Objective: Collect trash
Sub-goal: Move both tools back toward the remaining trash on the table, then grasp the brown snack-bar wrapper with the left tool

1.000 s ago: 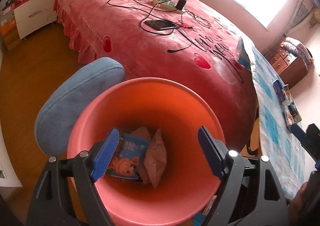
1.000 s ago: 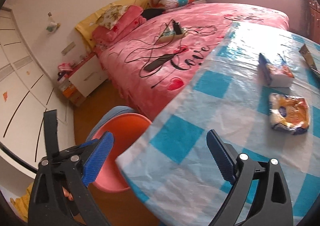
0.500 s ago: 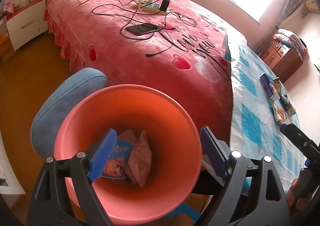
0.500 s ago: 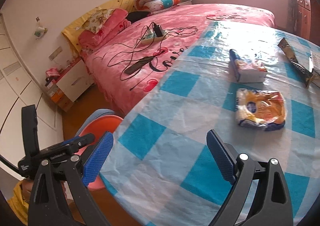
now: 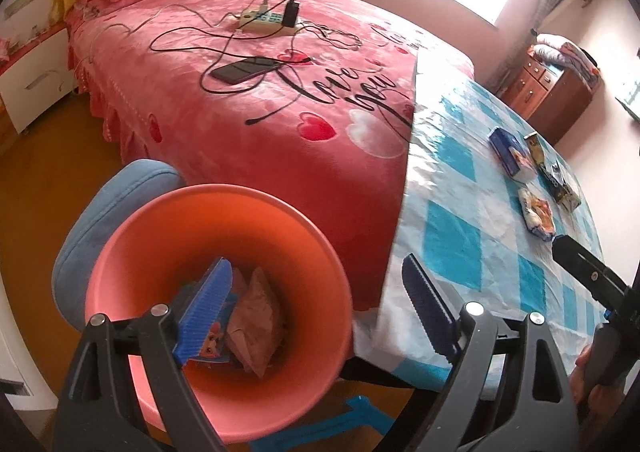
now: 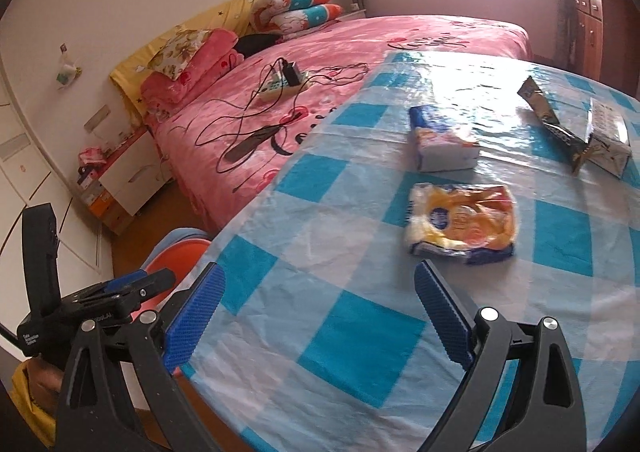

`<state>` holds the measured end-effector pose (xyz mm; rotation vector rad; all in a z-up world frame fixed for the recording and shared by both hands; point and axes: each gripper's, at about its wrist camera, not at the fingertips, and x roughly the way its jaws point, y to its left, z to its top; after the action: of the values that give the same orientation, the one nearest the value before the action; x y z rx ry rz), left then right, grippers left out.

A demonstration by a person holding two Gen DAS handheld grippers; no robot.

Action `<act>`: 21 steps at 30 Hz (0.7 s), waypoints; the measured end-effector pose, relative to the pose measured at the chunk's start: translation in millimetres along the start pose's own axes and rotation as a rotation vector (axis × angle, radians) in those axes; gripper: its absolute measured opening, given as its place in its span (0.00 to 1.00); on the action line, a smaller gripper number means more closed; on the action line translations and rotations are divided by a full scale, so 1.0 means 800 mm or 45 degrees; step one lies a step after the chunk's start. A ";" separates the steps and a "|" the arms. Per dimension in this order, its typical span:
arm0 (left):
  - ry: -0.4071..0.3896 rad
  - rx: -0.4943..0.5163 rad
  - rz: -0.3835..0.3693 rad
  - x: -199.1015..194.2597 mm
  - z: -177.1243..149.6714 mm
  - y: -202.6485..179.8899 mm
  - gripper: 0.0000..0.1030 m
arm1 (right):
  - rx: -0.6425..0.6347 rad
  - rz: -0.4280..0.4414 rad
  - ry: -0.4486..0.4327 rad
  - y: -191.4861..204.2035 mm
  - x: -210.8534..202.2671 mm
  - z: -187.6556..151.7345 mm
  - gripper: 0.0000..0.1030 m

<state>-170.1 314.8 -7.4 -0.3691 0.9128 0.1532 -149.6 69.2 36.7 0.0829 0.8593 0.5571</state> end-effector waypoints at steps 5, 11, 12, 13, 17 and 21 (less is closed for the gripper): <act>0.008 0.038 -0.008 0.001 0.001 -0.023 0.85 | 0.018 -0.027 -0.025 -0.018 -0.010 0.001 0.92; 0.005 0.097 -0.030 0.002 0.006 -0.056 0.85 | 0.049 -0.050 -0.045 -0.037 -0.020 0.001 0.92; 0.006 0.105 -0.033 0.003 0.007 -0.061 0.85 | 0.053 -0.056 -0.049 -0.041 -0.021 0.001 0.92; 0.008 0.113 -0.036 0.004 0.007 -0.066 0.85 | 0.059 -0.063 -0.053 -0.045 -0.023 0.001 0.92; 0.015 0.143 -0.051 0.007 0.008 -0.090 0.85 | 0.081 -0.083 -0.055 -0.062 -0.026 0.000 0.92; 0.023 0.178 -0.064 0.009 0.008 -0.112 0.85 | 0.106 -0.094 -0.064 -0.078 -0.032 0.000 0.92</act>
<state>-135.2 233.6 12.3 -0.2634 0.9258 0.0394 -136.2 3.4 36.5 0.1399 0.8328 0.4488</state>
